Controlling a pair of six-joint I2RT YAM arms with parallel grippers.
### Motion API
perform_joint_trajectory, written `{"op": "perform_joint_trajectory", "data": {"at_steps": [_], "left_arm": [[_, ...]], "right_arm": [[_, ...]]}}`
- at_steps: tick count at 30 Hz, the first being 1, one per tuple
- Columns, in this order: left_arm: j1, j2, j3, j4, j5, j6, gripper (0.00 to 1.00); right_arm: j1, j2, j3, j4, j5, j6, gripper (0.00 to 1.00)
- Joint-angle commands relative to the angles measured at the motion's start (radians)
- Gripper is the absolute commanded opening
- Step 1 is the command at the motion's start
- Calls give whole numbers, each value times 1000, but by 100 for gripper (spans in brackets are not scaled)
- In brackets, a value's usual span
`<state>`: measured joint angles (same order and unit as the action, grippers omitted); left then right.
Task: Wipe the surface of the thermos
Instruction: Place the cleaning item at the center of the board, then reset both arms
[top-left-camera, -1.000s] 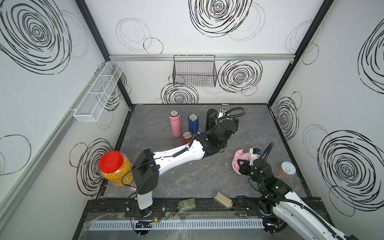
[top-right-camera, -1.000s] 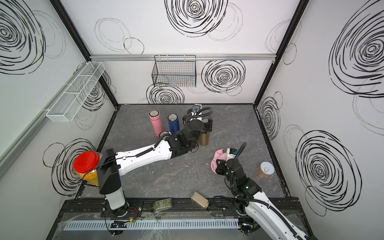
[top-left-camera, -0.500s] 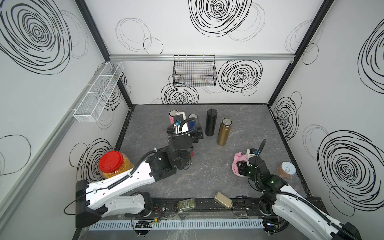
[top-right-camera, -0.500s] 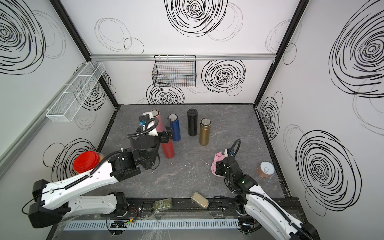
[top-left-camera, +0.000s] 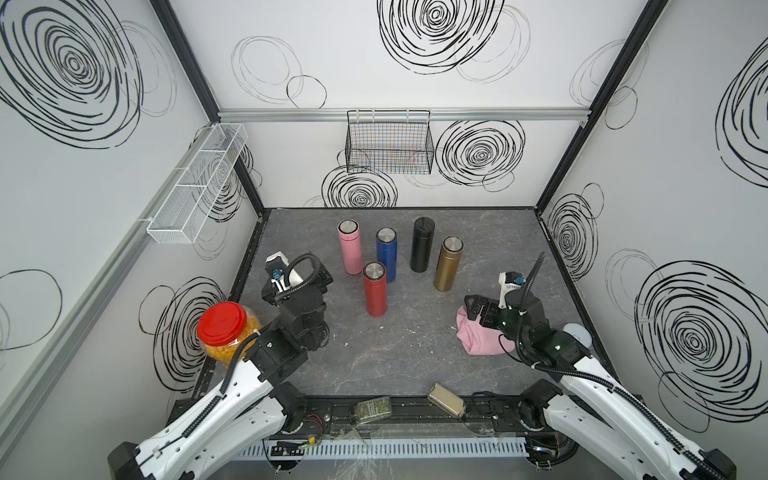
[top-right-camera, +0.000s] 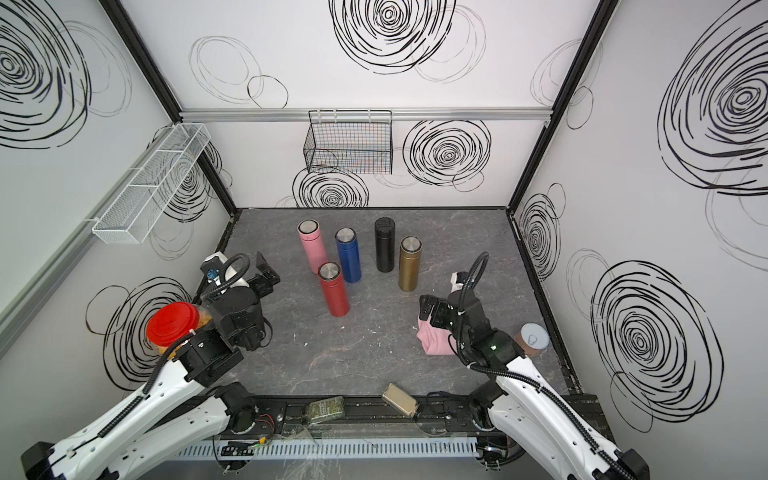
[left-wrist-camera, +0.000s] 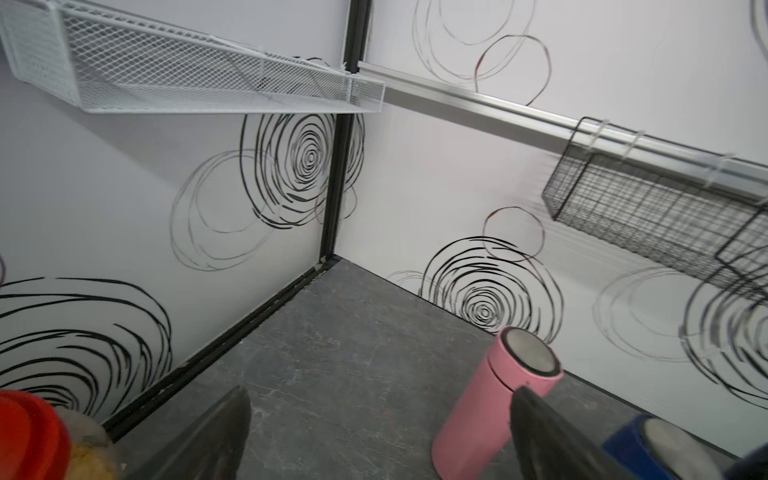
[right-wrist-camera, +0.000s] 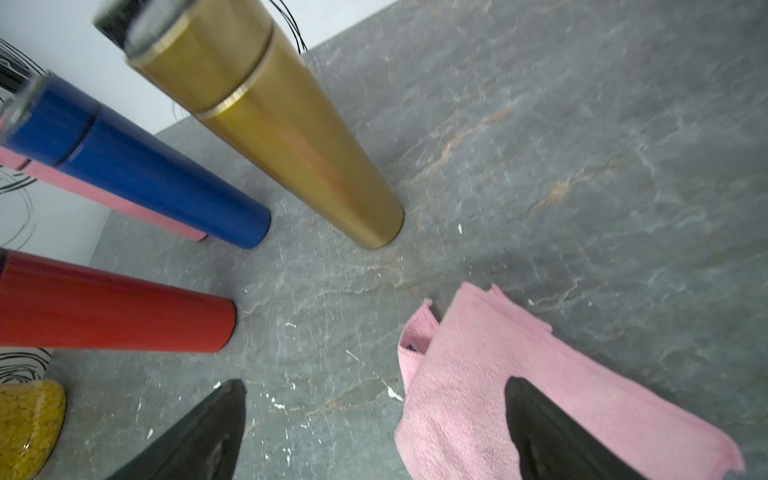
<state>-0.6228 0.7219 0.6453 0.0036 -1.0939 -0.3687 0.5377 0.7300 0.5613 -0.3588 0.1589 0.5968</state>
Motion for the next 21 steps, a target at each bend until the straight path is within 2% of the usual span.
{"op": "perform_joint_trajectory", "data": {"at_steps": [1, 4, 8, 12, 14, 17, 21], "left_arm": [[96, -16, -81, 146, 116, 104, 99], [175, -46, -216, 353, 211, 212, 99], [273, -36, -357, 604, 283, 277, 99], [379, 111, -369, 647, 326, 289, 100], [420, 200, -417, 772, 358, 302, 99], [529, 359, -452, 917, 511, 243, 99], [579, 539, -444, 1053, 627, 235, 100]], "right_arm": [[-27, 40, 87, -83, 73, -53, 100], [-81, 42, 141, -79, 95, -106, 100], [-223, 50, 150, 6, -12, -149, 100], [-308, 56, 91, 152, -75, -153, 100], [-316, 77, 82, 192, -42, -166, 100], [-329, 126, 81, 241, 3, -202, 100], [-349, 167, 30, 371, 150, -233, 100]]}}
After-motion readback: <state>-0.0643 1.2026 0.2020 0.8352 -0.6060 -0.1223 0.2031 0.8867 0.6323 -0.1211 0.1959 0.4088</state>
